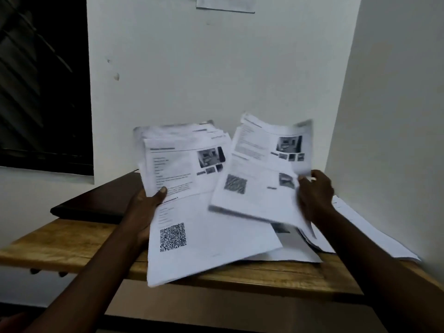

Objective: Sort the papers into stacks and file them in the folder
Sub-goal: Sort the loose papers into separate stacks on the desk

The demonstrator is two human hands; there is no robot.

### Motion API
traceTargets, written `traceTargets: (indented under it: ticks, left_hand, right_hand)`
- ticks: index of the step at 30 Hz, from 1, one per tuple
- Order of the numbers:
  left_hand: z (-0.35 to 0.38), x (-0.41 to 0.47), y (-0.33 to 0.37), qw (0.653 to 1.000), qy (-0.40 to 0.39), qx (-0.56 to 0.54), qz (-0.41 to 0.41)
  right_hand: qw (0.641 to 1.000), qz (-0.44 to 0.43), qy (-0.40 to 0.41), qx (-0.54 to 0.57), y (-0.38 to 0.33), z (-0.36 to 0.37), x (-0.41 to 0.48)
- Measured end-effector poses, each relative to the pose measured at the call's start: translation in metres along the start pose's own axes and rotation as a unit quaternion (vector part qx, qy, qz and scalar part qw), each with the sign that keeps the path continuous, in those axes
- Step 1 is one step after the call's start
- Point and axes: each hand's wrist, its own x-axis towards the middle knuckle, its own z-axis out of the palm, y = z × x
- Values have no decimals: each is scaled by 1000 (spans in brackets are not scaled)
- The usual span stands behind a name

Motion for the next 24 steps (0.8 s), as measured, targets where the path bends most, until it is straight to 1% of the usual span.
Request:
traceTargets:
  ticks: [1,2,4,6,9,12,15,17,19,20,21,22,23,24]
  left_hand:
    - [-3,2,4,1000,2,3,4]
    - [-3,4,9,1000,5,11,7]
    - [-5,12,22,1000,7,22,10]
    - [-1,22,35,999,12,44,19]
    - [6,31,36,997,29,68,36]
    - [8,28,20,993,13,111,21]
    - [4,24,5,992,5,124,-3]
    - [2,23,0,991,8,131,-11]
    - [2,21,-3,989,11,145,-7]
    - [4,19,-3,989,4,151,-3]
    - [4,17,-3,987,1,160,2]
    - [5,17,-4,986,-2,167,5]
    - [5,15,-4,985,1,170,10]
    - [6,13,-4,986,5,165,13]
  right_hand:
    - [999,28,15,-10,3,-9,13]
    - [998,50,13,-33,7,-17,24]
    - [992,67,-30,-102,17,-24,34]
    - [985,49,-61,-154,22,-21,28]
    - [979,16,-119,-164,29,-3,5]
    - [965,8,-189,-184,35,17,-14]
    - [943,7,-226,-243,43,29,-24]
    - [927,-15,-223,-300,48,33,-29]
    - [925,-73,-174,-331,49,32,-30]
    - [937,-101,-148,-299,45,31,-32]
    - [958,-109,-133,-229,41,31,-32]
    - [978,-84,-141,-132,33,29,-34]
    - [983,-29,-176,-34,24,28,-36]
    - [973,30,-224,48,14,28,-38]
